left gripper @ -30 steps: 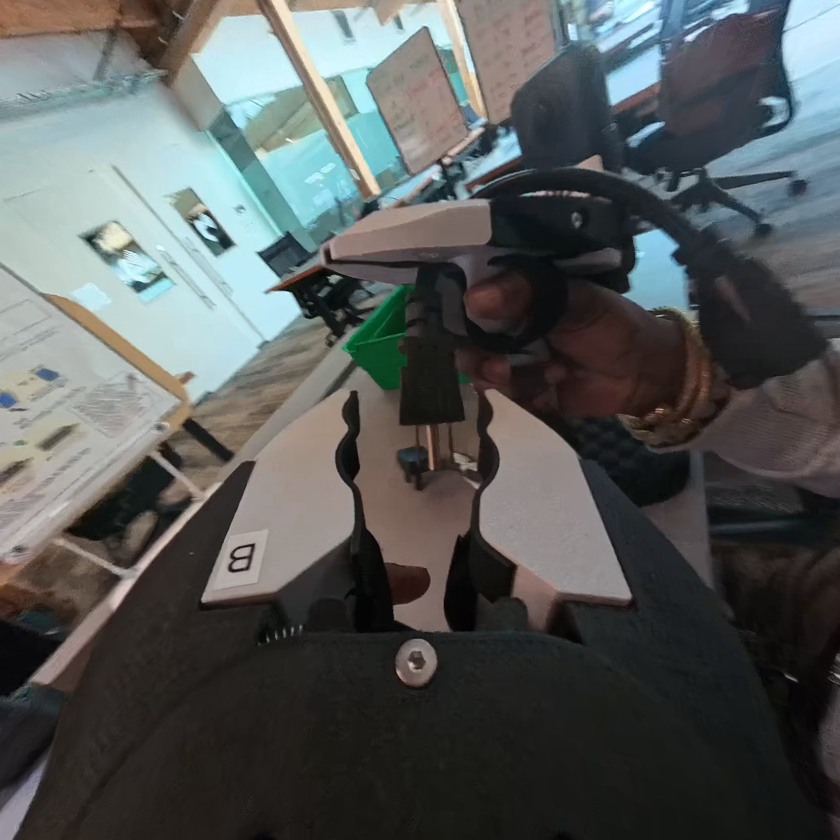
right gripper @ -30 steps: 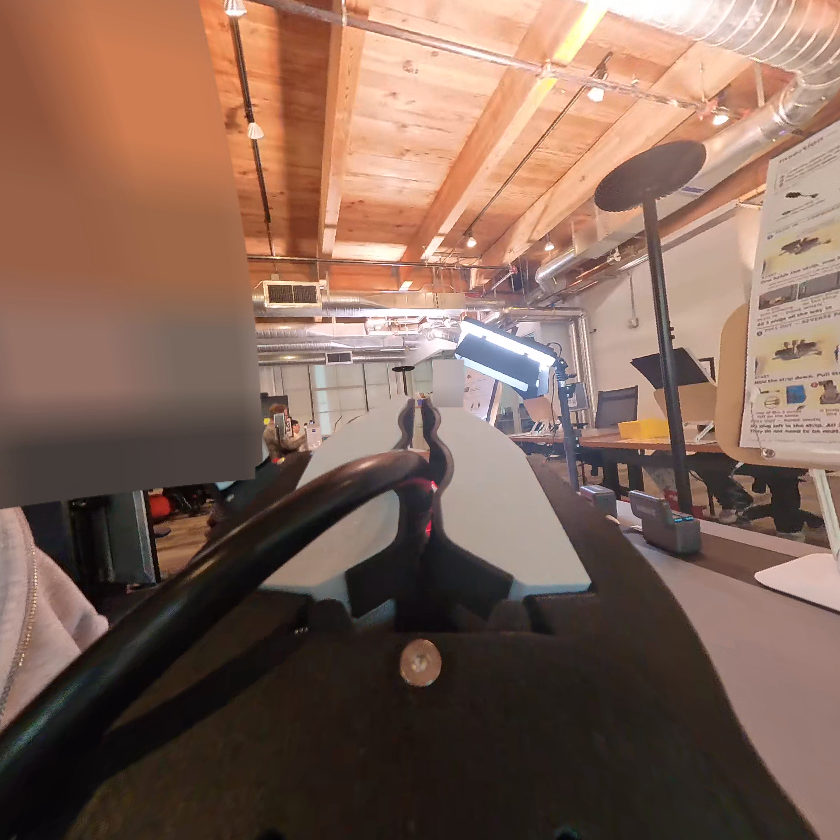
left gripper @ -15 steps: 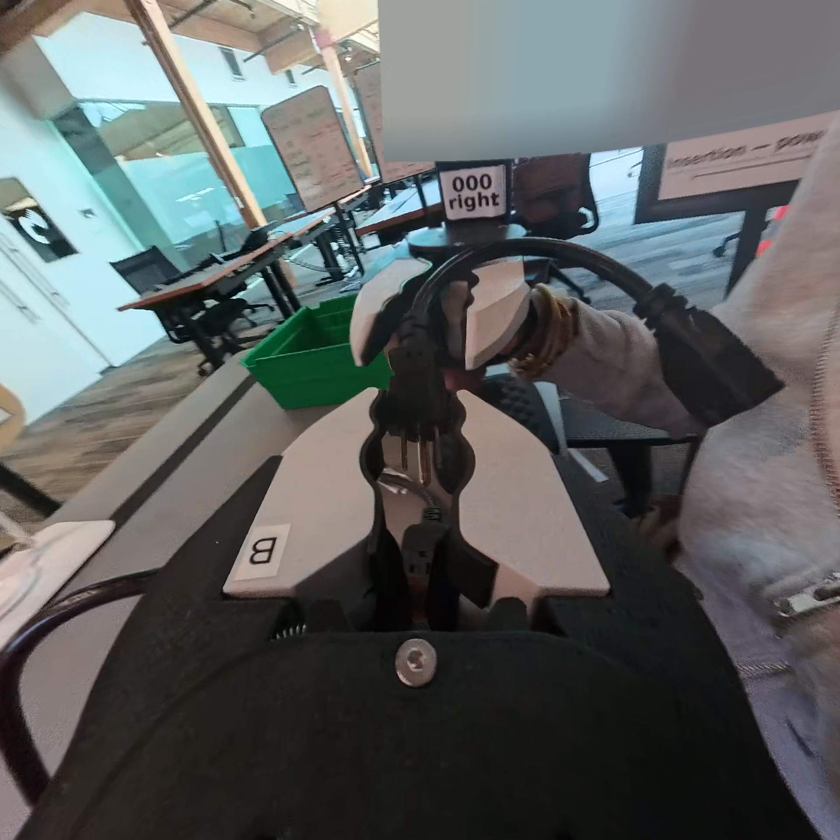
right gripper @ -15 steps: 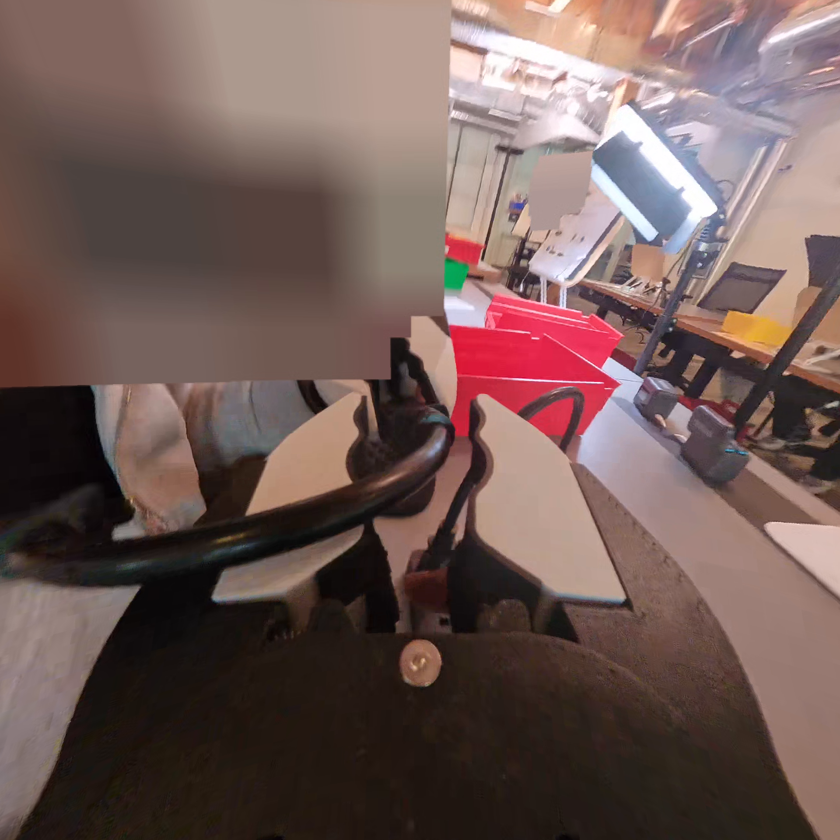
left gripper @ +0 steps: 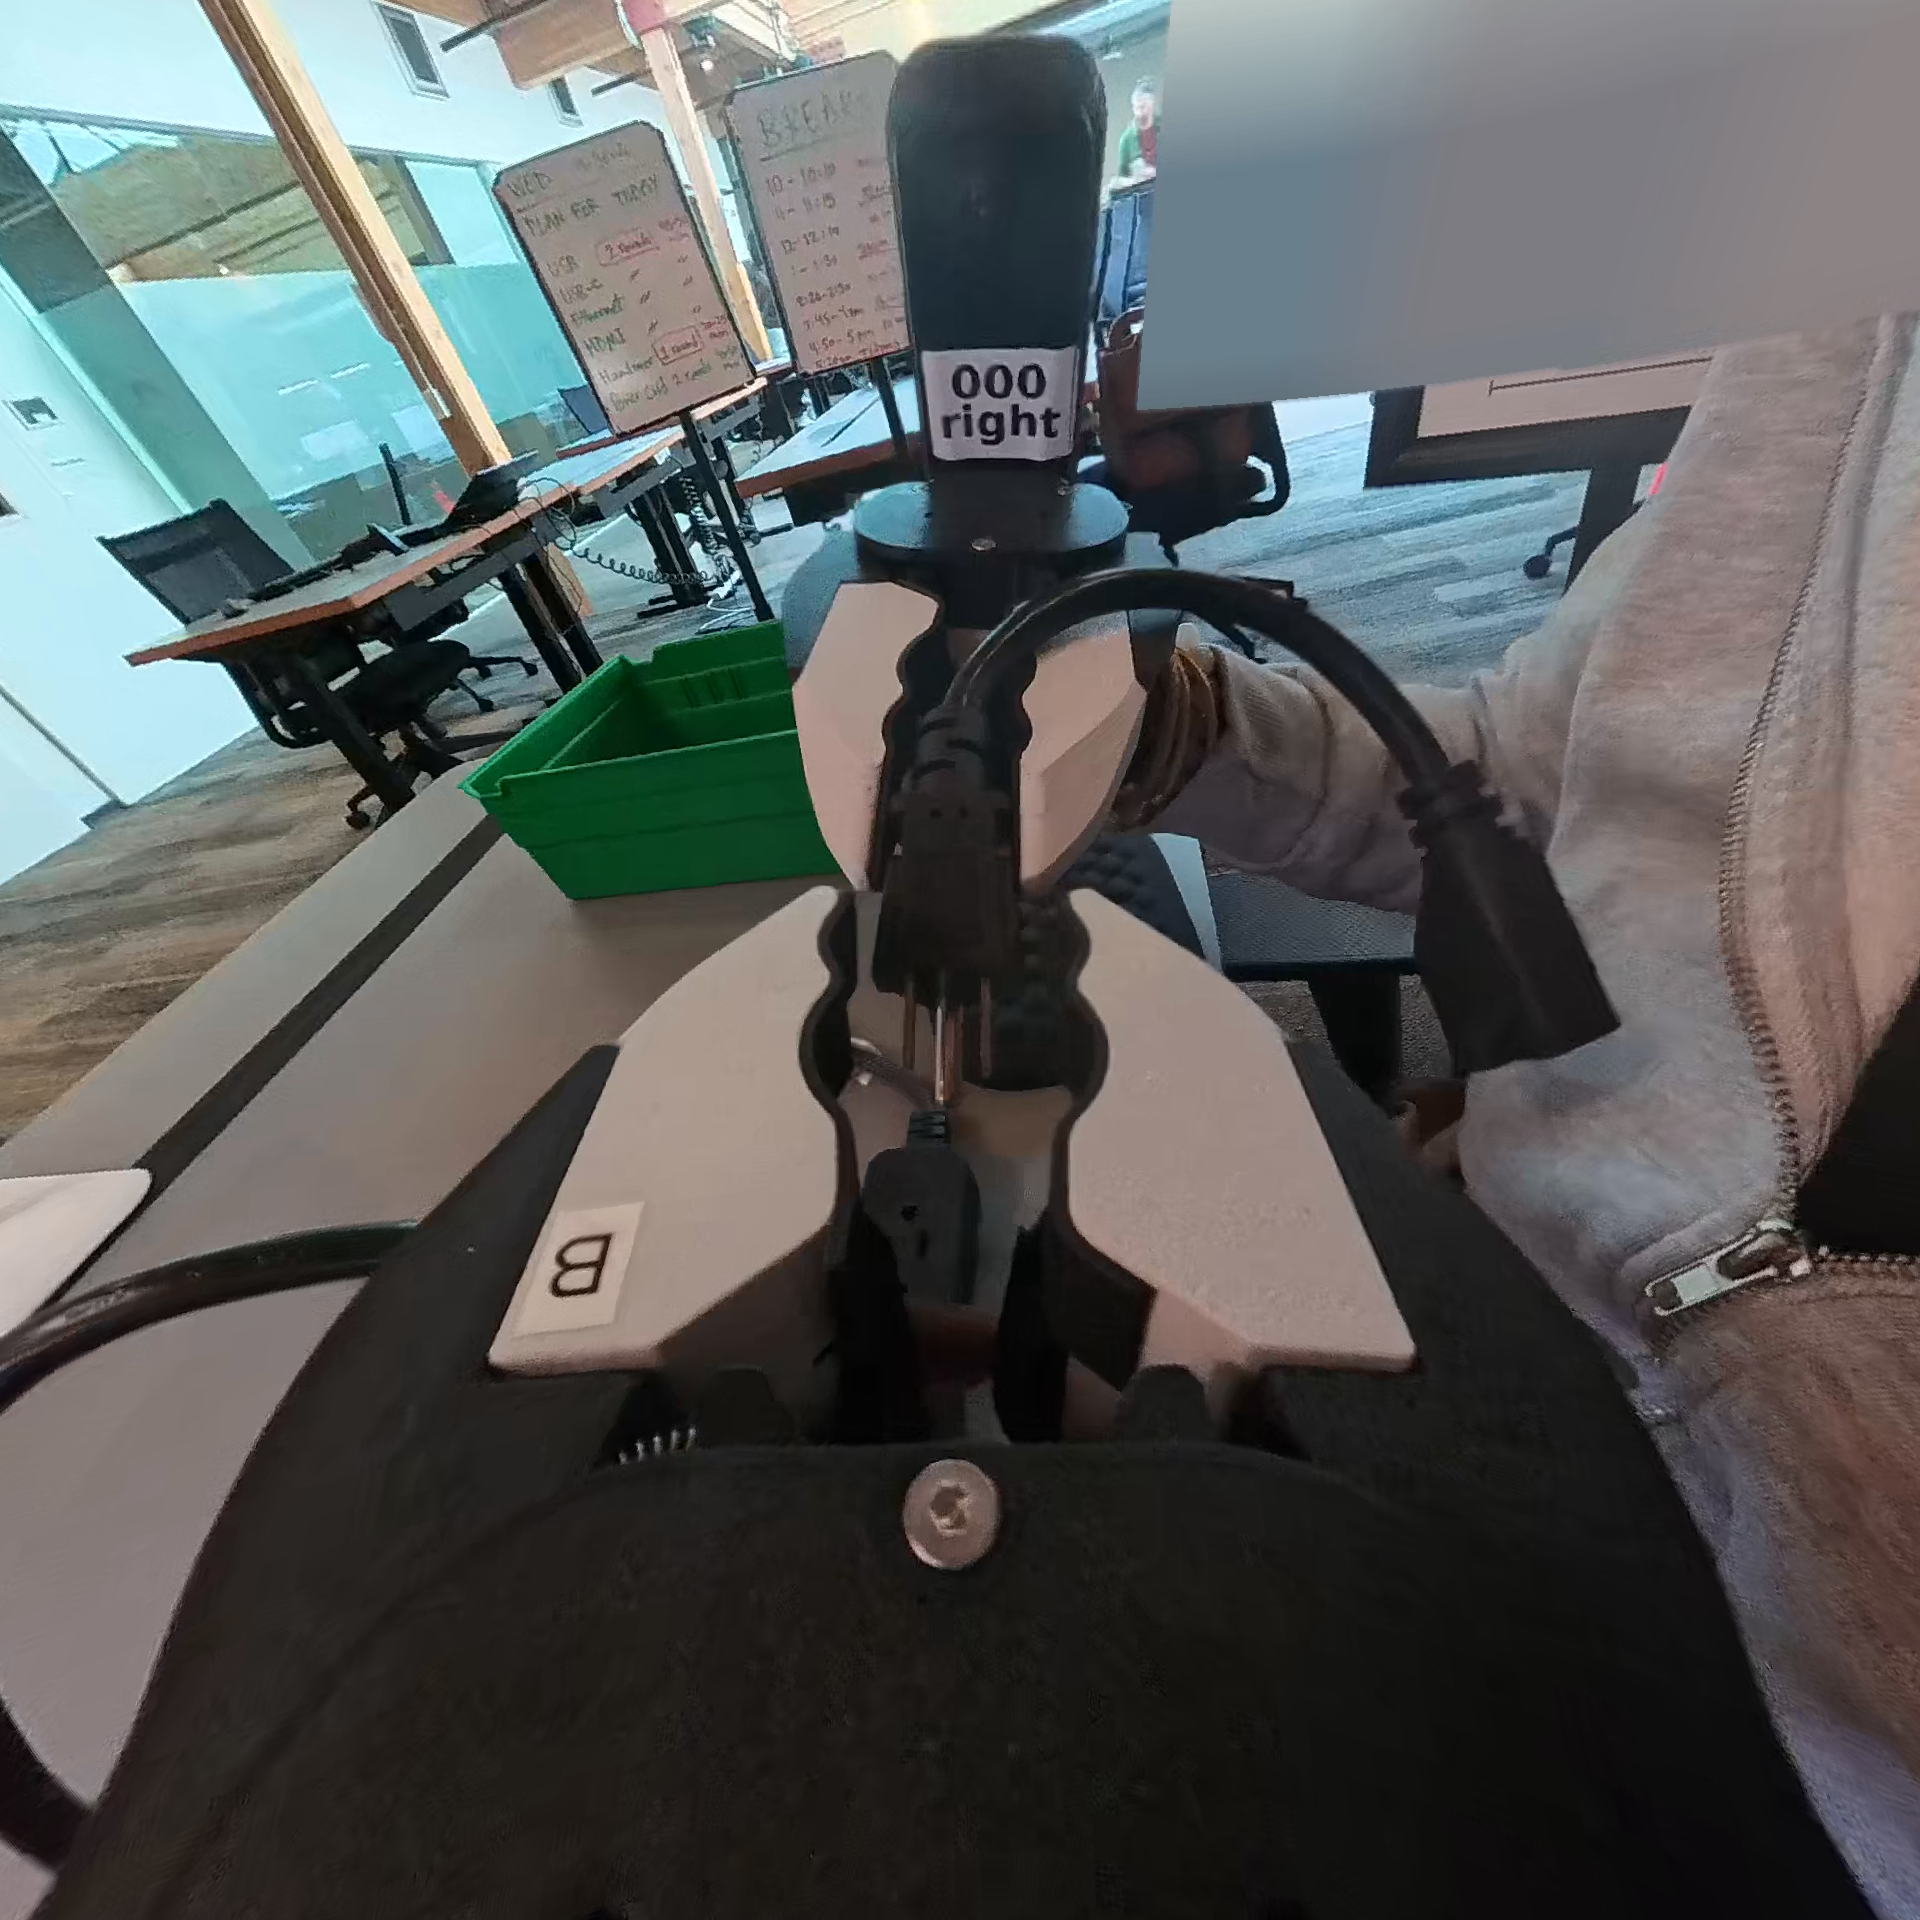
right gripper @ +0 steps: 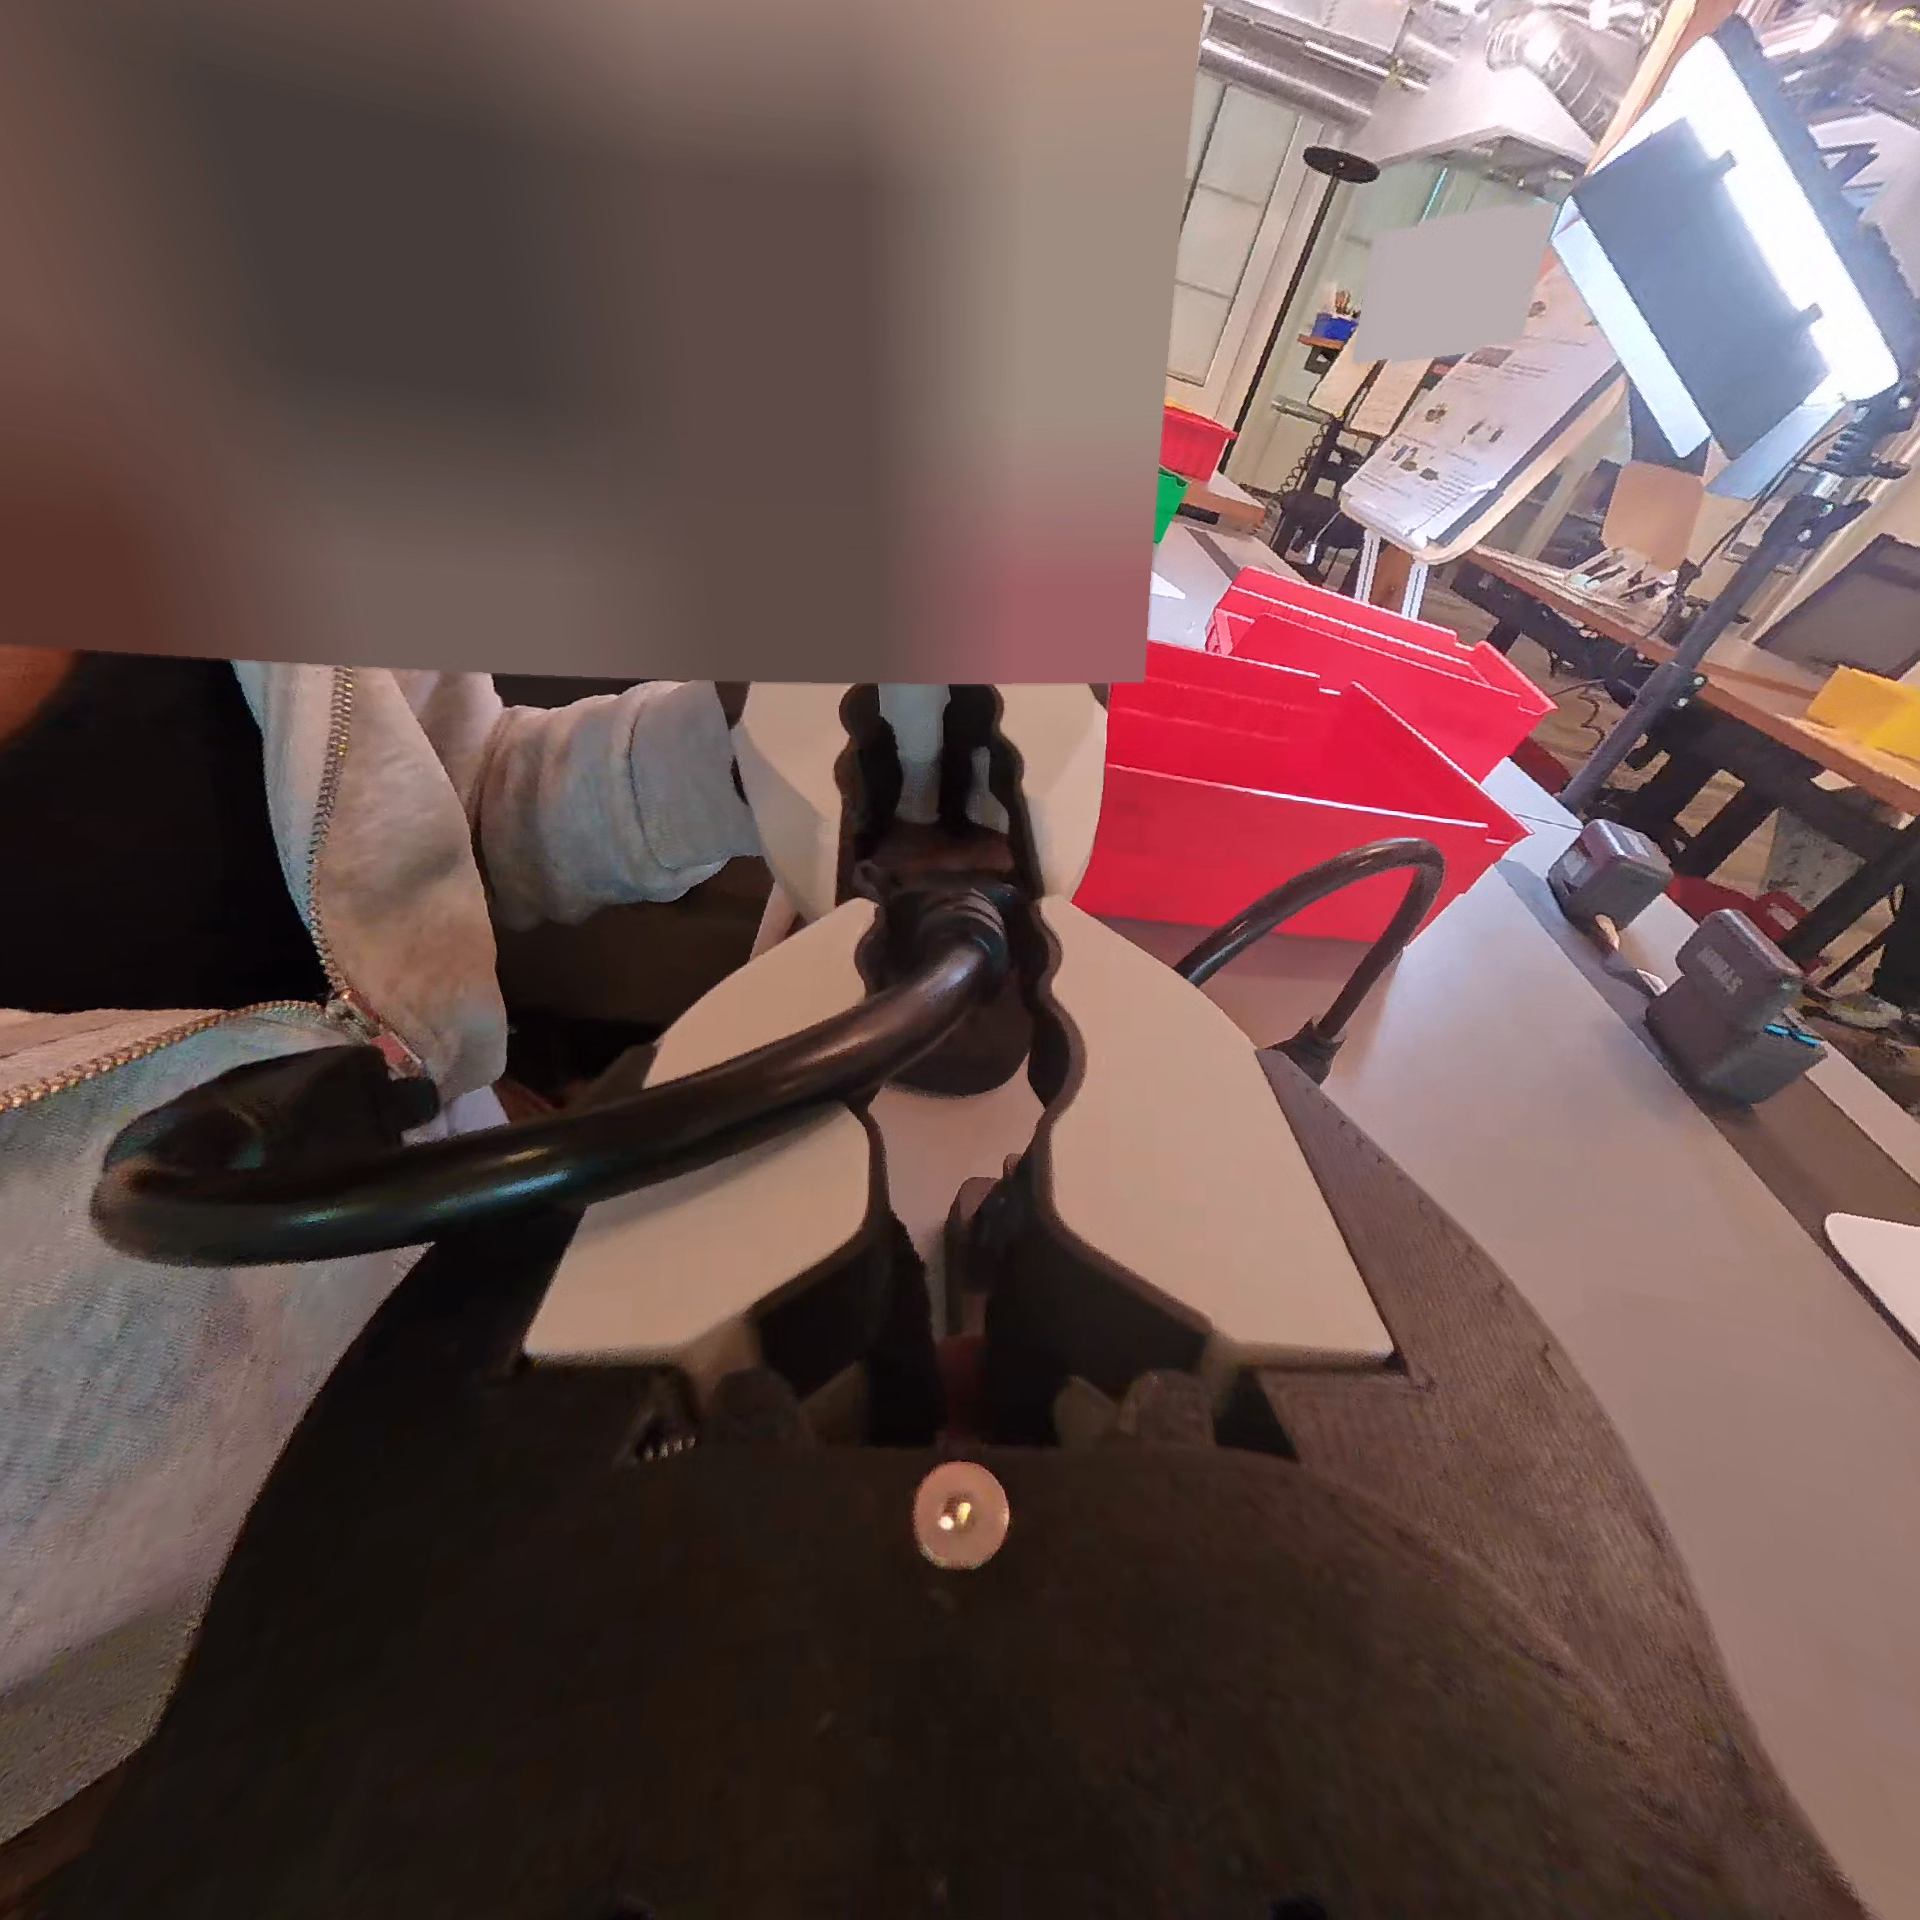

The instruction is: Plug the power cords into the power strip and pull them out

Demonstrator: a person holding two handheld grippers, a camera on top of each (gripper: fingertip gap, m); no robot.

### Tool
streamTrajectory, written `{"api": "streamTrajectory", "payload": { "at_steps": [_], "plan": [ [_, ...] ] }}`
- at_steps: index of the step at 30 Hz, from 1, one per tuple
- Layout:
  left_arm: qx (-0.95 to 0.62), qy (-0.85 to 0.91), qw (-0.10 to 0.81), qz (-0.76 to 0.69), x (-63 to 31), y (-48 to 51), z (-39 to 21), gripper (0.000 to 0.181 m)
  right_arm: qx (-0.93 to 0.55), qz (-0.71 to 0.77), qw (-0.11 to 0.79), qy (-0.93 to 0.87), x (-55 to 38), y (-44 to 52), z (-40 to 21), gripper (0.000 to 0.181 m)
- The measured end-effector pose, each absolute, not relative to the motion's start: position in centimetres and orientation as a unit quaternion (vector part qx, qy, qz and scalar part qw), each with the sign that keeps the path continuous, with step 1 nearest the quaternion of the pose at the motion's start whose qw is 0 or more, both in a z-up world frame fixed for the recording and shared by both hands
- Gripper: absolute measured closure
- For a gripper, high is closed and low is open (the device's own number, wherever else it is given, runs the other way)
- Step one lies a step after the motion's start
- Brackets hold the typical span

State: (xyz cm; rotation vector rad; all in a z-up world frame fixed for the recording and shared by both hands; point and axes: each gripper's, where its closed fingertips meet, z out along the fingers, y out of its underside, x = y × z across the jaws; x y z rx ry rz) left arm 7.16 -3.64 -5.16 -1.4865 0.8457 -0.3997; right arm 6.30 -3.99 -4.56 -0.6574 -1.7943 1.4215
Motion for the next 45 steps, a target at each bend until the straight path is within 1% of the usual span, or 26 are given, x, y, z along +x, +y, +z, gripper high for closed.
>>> {"api": "streamTrajectory", "payload": {
  "at_steps": [3, 6, 8, 9, 10, 13, 16, 20, 21, 22, 24, 26, 30, 32, 34, 40, 45],
  "plan": [
    [-0.652, 0.376, 0.638, -0.164, 7.0, -3.7, -5.7, 0.155, -0.260, 0.559, 0.364, -0.698, 6.3, -4.1, -5.0, 0.157],
    [-0.657, 0.381, 0.632, -0.154, 7.0, -3.8, -6.1, 0.154, -0.262, 0.565, 0.356, -0.696, 6.4, -4.2, -5.3, 0.157],
    [-0.662, 0.378, 0.631, -0.142, 6.7, -3.6, -6.4, 0.145, -0.263, 0.576, 0.351, -0.690, 6.6, -4.2, -5.2, 0.157],
    [-0.661, 0.383, 0.629, -0.144, 6.7, -3.8, -6.5, 0.148, -0.265, 0.576, 0.349, -0.690, 6.6, -4.2, -5.2, 0.157],
    [-0.661, 0.390, 0.623, -0.152, 6.9, -4.0, -6.7, 0.154, -0.267, 0.574, 0.348, -0.692, 6.6, -4.2, -5.3, 0.157],
    [-0.667, 0.390, 0.617, -0.150, 6.9, -4.0, -7.0, 0.155, -0.268, 0.570, 0.346, -0.695, 6.6, -4.2, -5.6, 0.157],
    [-0.663, 0.393, 0.613, -0.175, 7.4, -4.2, -7.4, 0.155, -0.264, 0.570, 0.324, -0.707, 6.8, -4.8, -6.1, 0.156],
    [-0.675, 0.388, 0.605, -0.168, 7.1, -4.2, -7.7, 0.155, -0.270, 0.551, 0.323, -0.720, 6.7, -4.6, -6.3, 0.157],
    [-0.693, 0.389, 0.584, -0.163, 6.7, -4.4, -8.3, 0.152, -0.276, 0.545, 0.317, -0.725, 6.7, -4.4, -6.3, 0.157],
    [-0.721, 0.386, 0.555, -0.153, 5.7, -4.6, -9.3, 0.139, -0.290, 0.537, 0.308, -0.730, 6.8, -3.9, -6.5, 0.157],
    [-0.792, 0.350, 0.490, -0.099, 2.2, -4.4, -12.4, 0.122, -0.332, 0.511, 0.282, -0.741, 6.8, -2.4, -7.0, 0.157],
    [-0.836, 0.311, 0.447, -0.062, -0.6, -3.7, -15.3, 0.115, -0.369, 0.483, 0.241, -0.757, 6.6, -1.0, -7.9, 0.157],
    [-0.849, 0.318, 0.414, -0.084, -0.1, -1.8, -18.9, 0.116, -0.423, 0.422, 0.151, -0.787, 5.2, 0.5, -11.1, 0.157],
    [-0.848, 0.340, 0.397, -0.087, 0.4, -0.9, -20.1, 0.115, -0.441, 0.383, 0.125, -0.802, 4.4, 1.0, -13.0, 0.157],
    [-0.846, 0.348, 0.391, -0.103, 0.8, -0.1, -20.8, 0.116, -0.451, 0.359, 0.113, -0.809, 3.8, 1.3, -14.4, 0.157],
    [-0.858, 0.368, 0.334, -0.133, 1.1, -0.8, -22.4, 0.137, -0.457, 0.337, 0.090, -0.818, 2.8, 0.8, -16.6, 0.157],
    [-0.857, 0.369, 0.333, -0.138, 1.1, -0.9, -22.6, 0.137, -0.447, 0.301, 0.085, -0.838, 2.2, 0.8, -17.1, 0.157]
  ]
}}
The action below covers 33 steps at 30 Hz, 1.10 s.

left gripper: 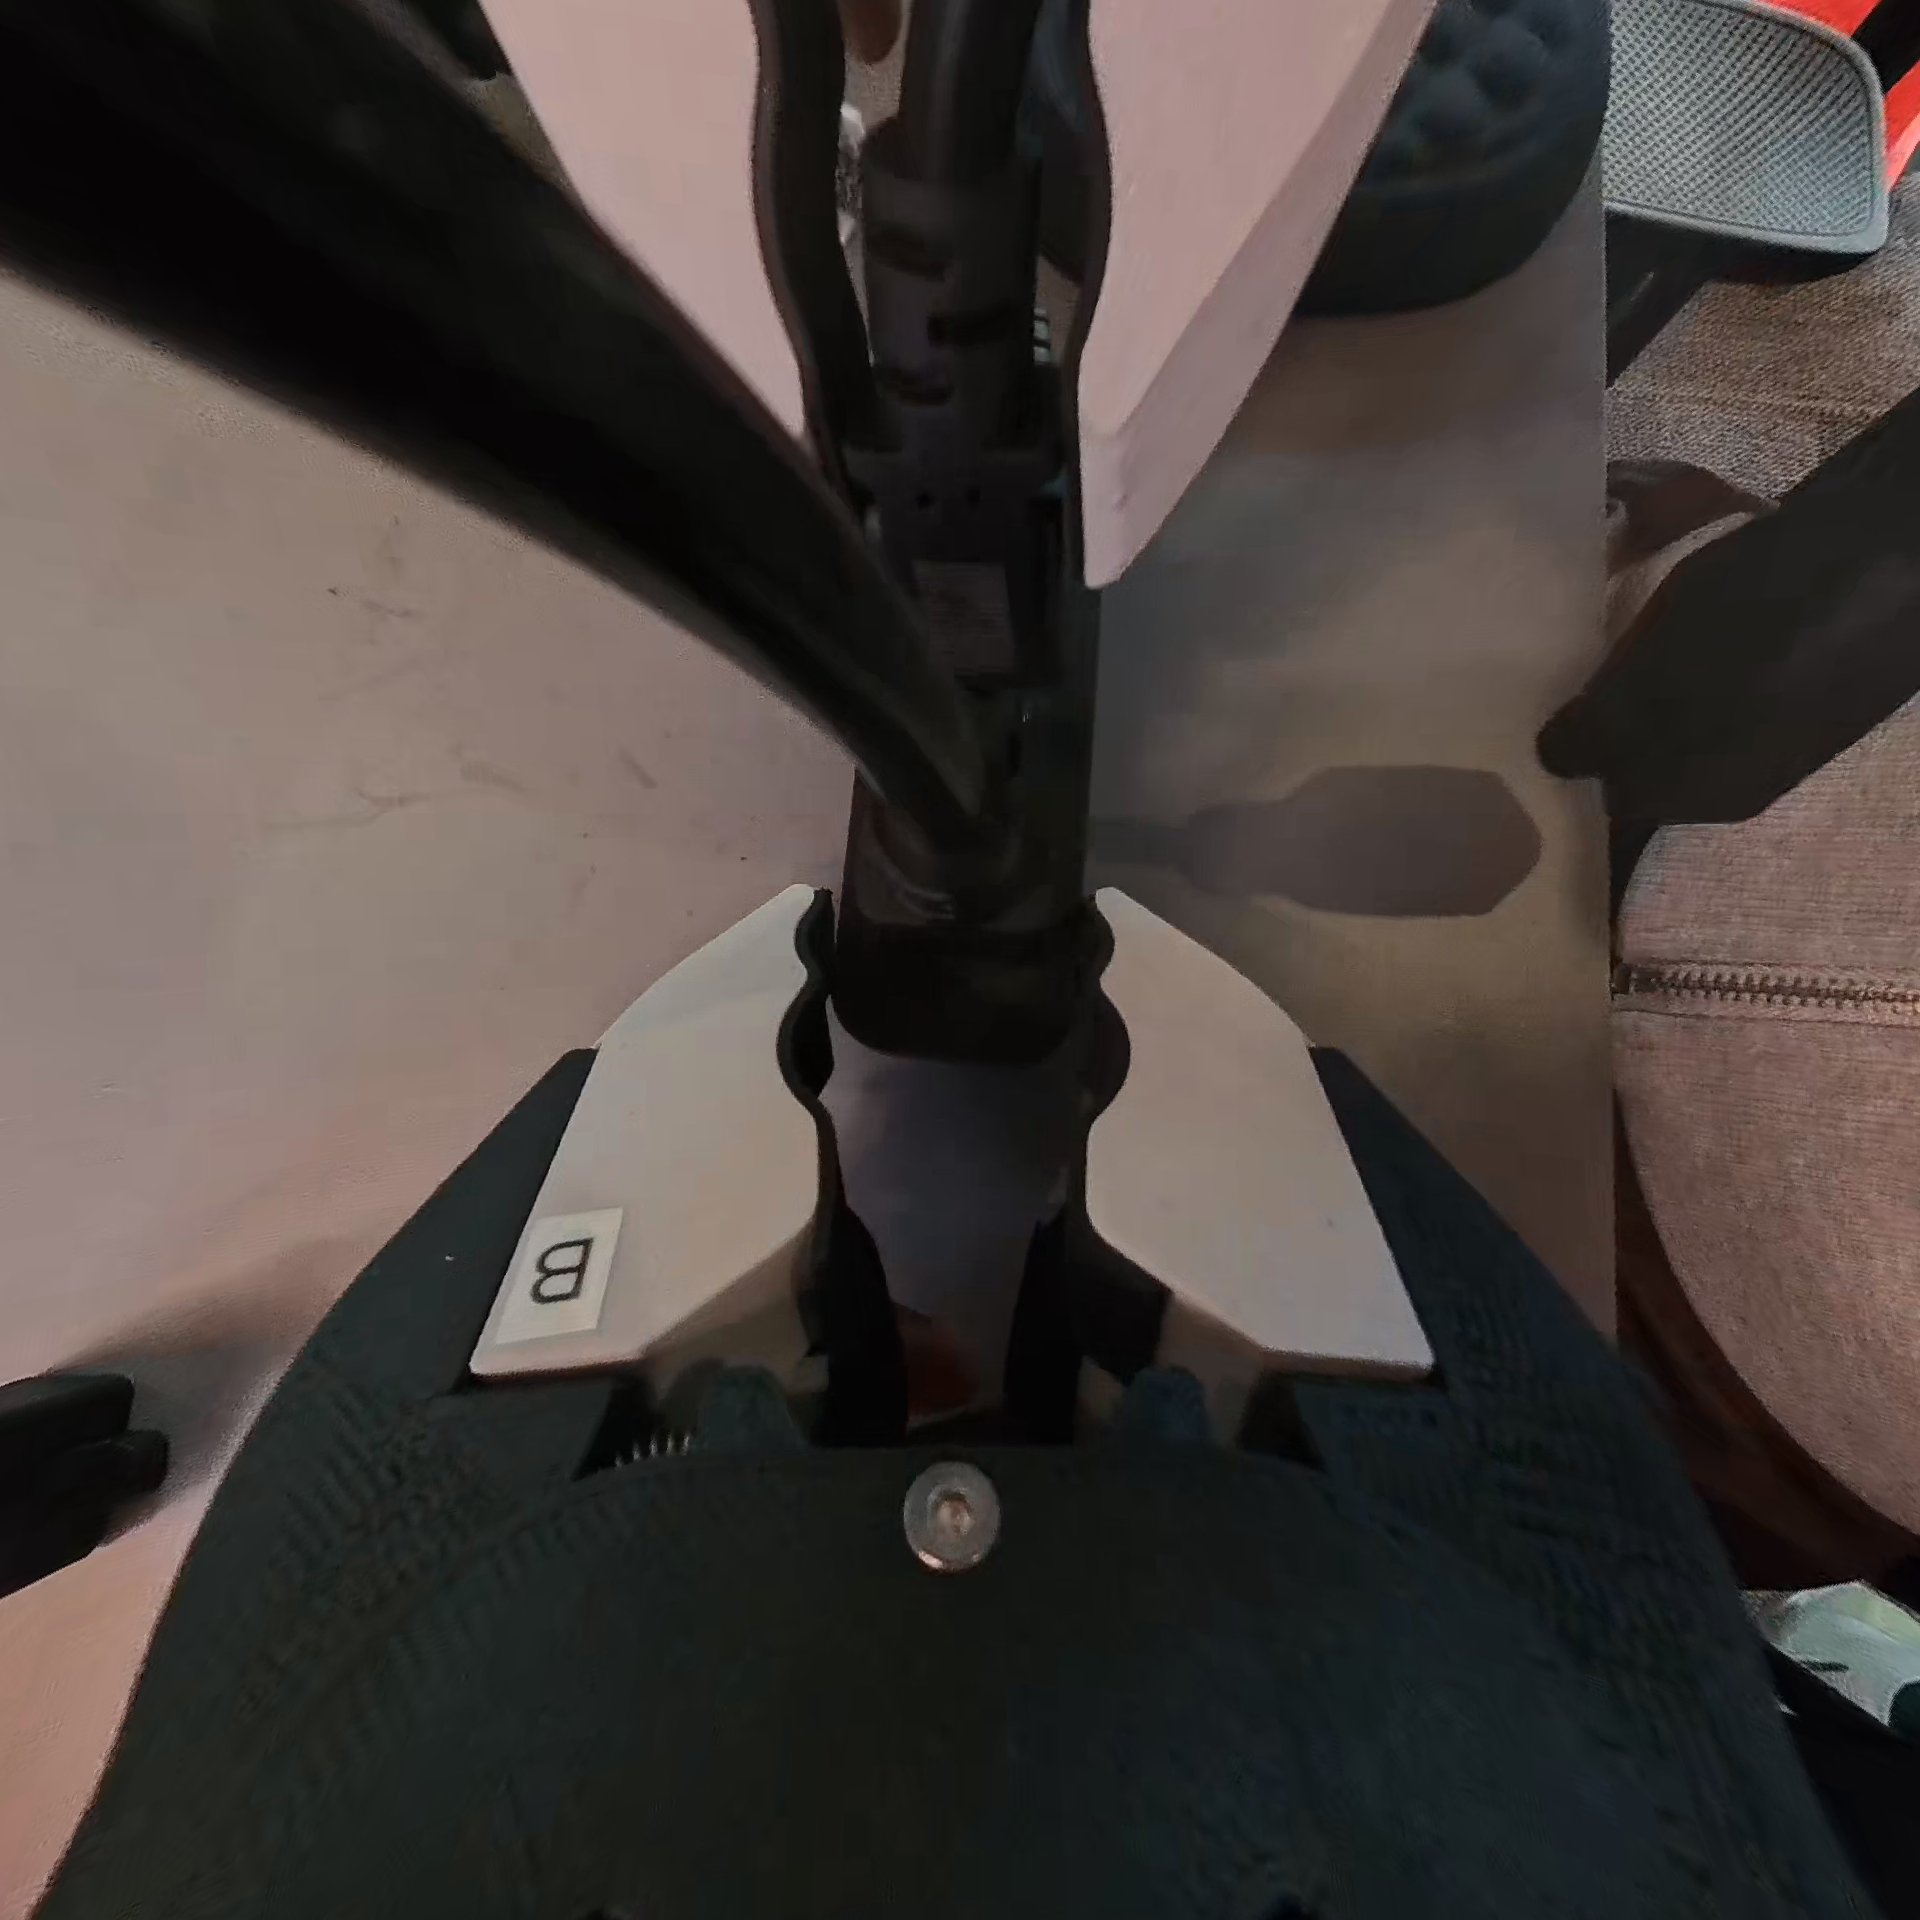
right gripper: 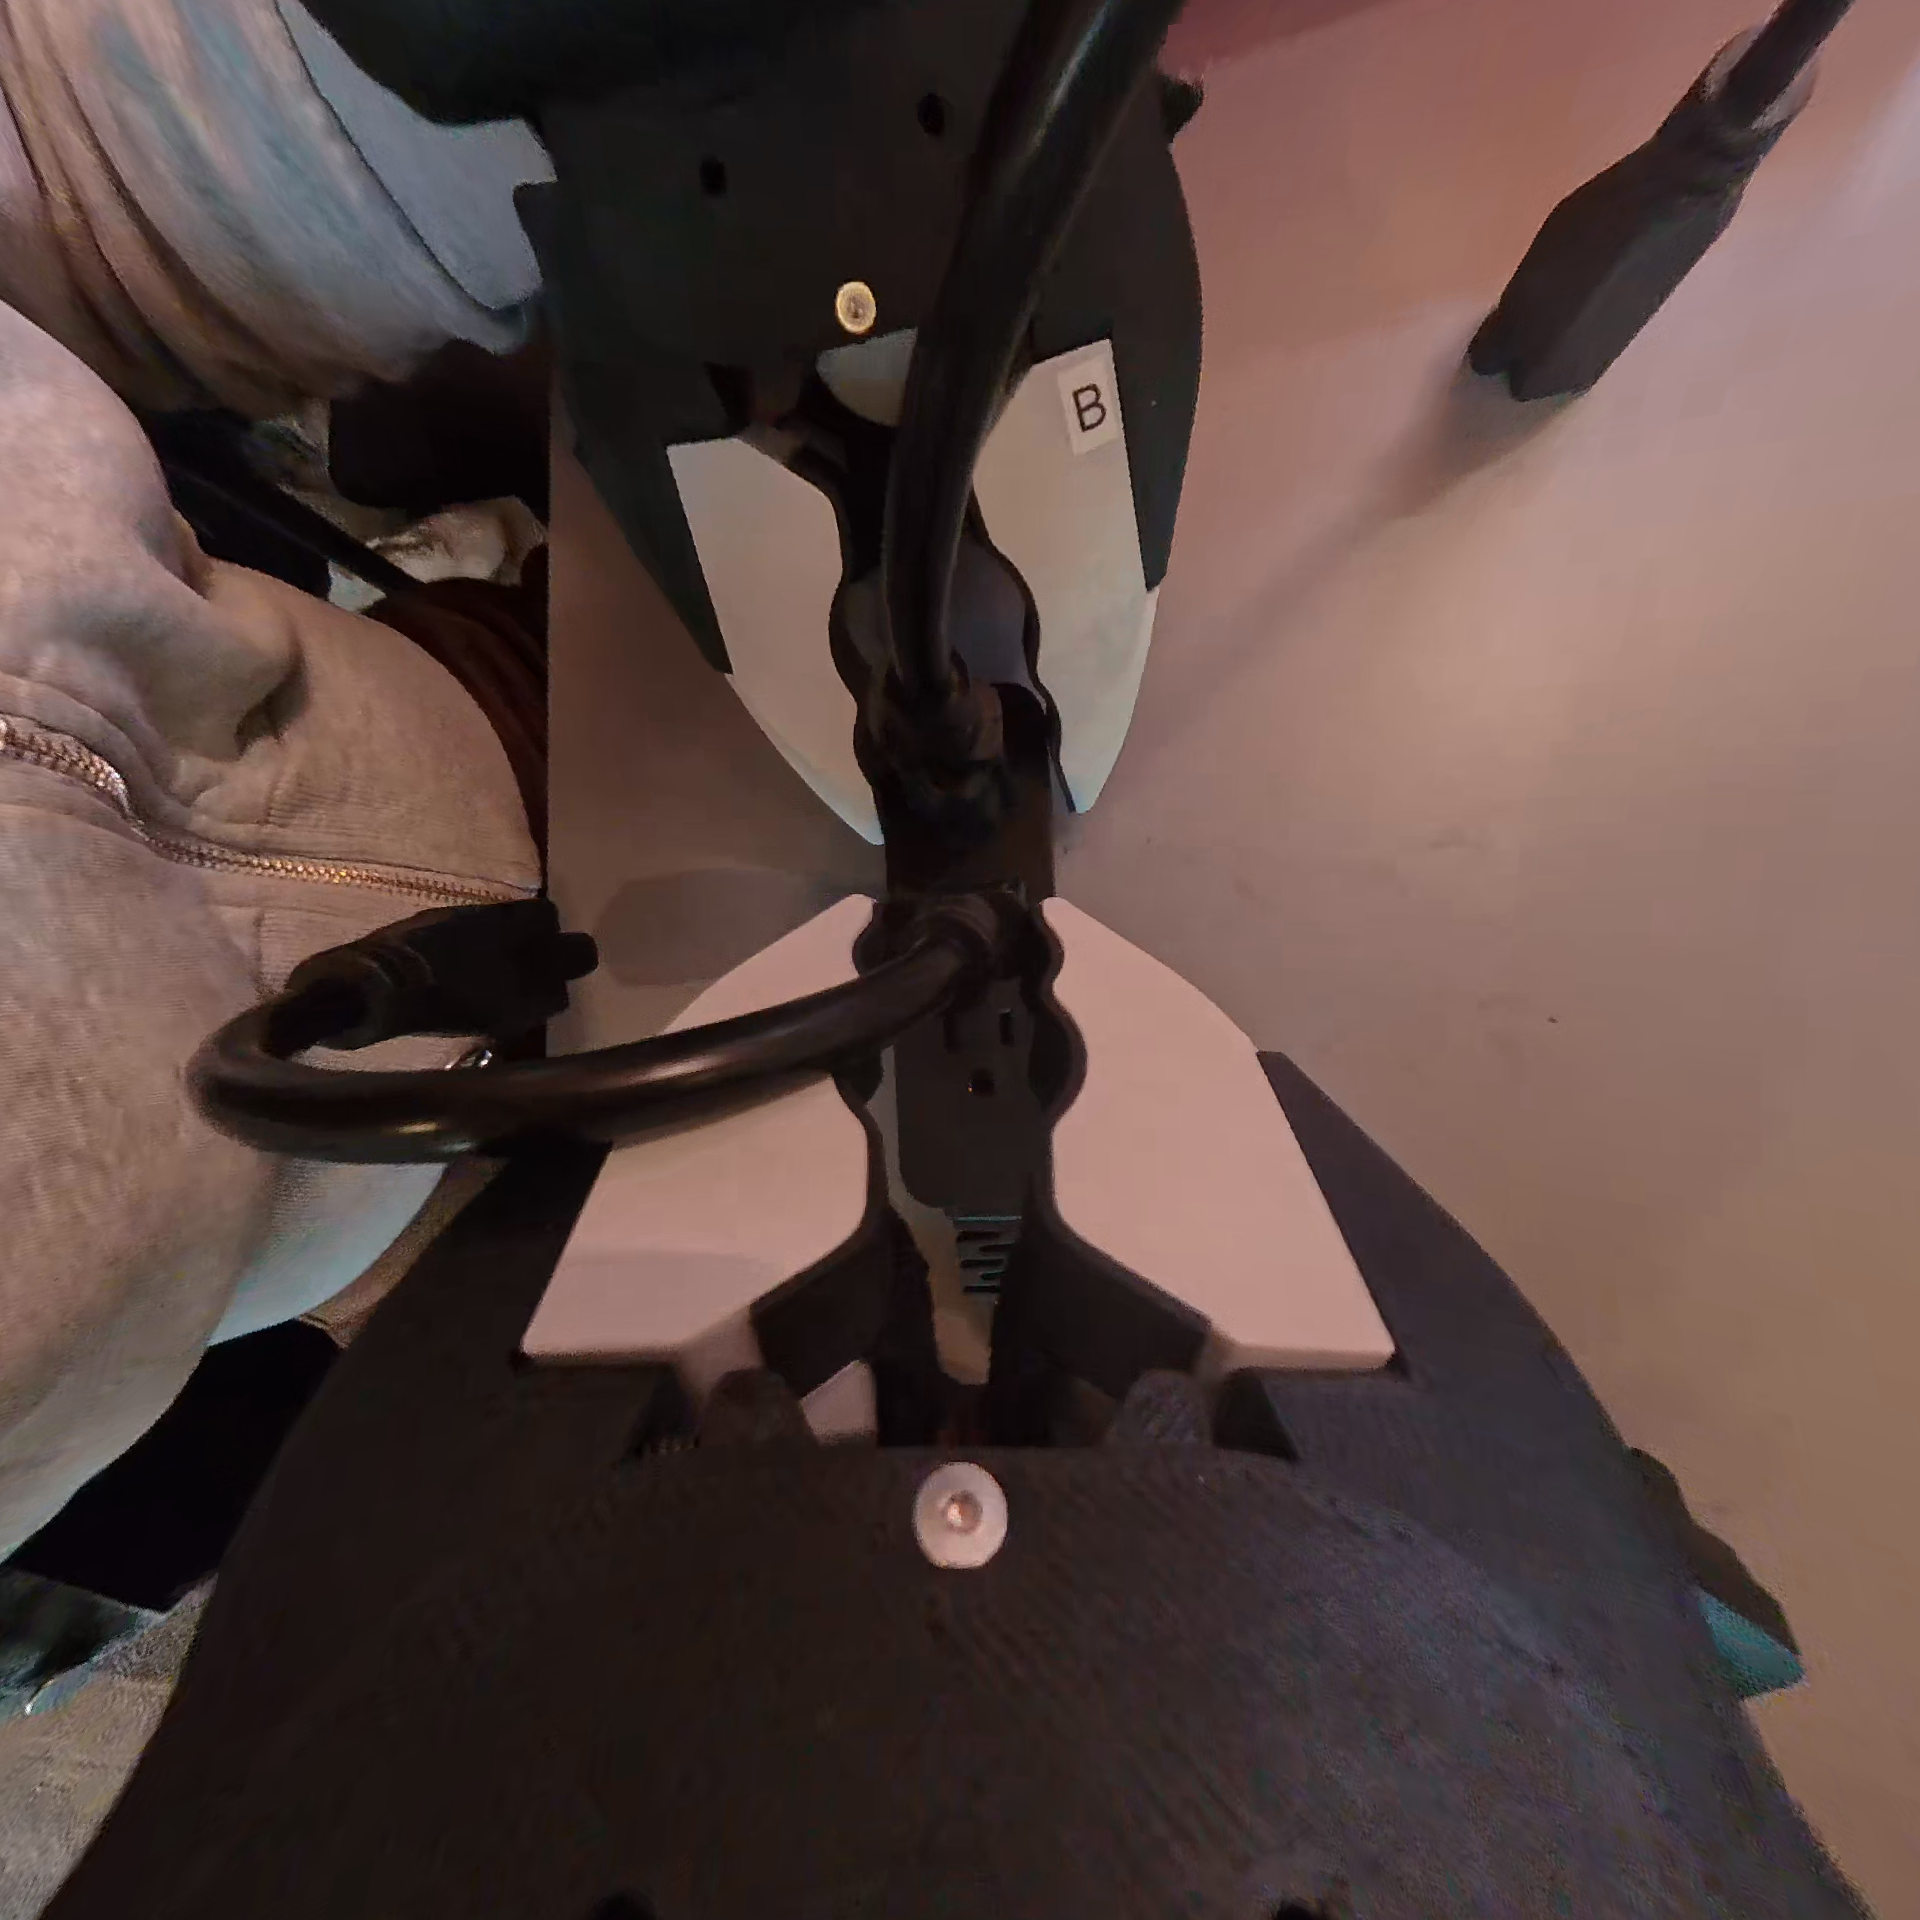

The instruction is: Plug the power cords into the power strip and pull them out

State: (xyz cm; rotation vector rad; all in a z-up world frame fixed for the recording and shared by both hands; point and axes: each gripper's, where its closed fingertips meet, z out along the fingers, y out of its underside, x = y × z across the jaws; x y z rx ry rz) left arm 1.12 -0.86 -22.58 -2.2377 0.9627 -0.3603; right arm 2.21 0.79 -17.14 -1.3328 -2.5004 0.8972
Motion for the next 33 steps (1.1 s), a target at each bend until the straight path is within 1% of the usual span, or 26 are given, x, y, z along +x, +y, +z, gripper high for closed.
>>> {"api": "streamTrajectory", "payload": {
  "at_steps": [5, 16, 20, 33],
  "plan": [
    [-0.856, 0.367, 0.336, -0.142, 1.1, -0.9, -22.6, 0.137, -0.439, 0.267, 0.075, -0.855, 1.9, 0.5, -17.9, 0.156],
    [-0.855, 0.366, 0.340, -0.143, 1.1, -0.9, -22.6, 0.137, -0.425, 0.216, 0.102, -0.873, 1.7, 0.1, -18.4, 0.155],
    [-0.853, 0.370, 0.341, -0.141, 1.3, -0.9, -22.6, 0.136, -0.428, 0.216, 0.082, -0.874, 2.3, 0.5, -18.5, 0.154],
    [-0.851, 0.368, 0.342, -0.152, 1.3, -1.0, -22.6, 0.137, -0.413, 0.173, 0.063, -0.892, 2.3, 0.3, -18.7, 0.154]
  ]
}}
